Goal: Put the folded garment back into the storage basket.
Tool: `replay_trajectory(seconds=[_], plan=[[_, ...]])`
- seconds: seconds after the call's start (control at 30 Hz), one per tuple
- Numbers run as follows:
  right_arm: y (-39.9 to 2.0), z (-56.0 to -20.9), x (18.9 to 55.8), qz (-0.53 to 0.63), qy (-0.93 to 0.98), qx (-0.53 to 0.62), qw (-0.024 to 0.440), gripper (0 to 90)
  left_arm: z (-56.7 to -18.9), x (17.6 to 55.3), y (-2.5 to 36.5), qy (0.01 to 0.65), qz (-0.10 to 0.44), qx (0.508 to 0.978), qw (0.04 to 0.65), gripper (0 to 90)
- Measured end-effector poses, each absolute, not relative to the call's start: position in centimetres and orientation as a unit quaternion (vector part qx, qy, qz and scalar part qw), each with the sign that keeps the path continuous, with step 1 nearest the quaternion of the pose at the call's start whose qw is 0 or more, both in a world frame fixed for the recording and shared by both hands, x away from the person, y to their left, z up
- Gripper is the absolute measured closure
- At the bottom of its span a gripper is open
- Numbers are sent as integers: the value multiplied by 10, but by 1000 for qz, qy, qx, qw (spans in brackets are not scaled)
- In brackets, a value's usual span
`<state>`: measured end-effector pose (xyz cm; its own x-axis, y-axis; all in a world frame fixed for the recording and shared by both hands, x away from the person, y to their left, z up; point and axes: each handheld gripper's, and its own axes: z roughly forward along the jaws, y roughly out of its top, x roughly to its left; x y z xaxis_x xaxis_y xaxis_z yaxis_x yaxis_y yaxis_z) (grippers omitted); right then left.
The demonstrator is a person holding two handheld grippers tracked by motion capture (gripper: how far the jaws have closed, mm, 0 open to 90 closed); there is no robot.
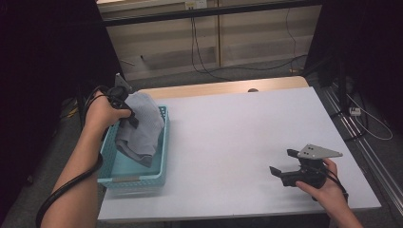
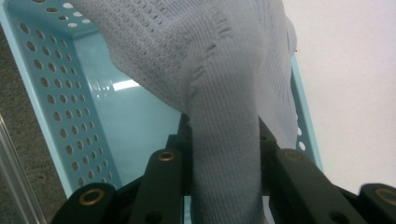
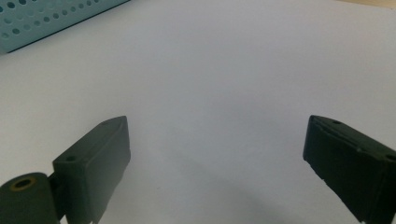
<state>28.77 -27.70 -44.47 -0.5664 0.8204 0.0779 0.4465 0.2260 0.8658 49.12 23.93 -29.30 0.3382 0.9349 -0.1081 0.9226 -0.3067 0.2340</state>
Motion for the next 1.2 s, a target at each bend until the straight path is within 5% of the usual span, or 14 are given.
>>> replay_trajectory(seconds=[1.2], plan=[[-275,-446,288,459,758,417,202,76,-311,476,242,572,-6,809,135,729]])
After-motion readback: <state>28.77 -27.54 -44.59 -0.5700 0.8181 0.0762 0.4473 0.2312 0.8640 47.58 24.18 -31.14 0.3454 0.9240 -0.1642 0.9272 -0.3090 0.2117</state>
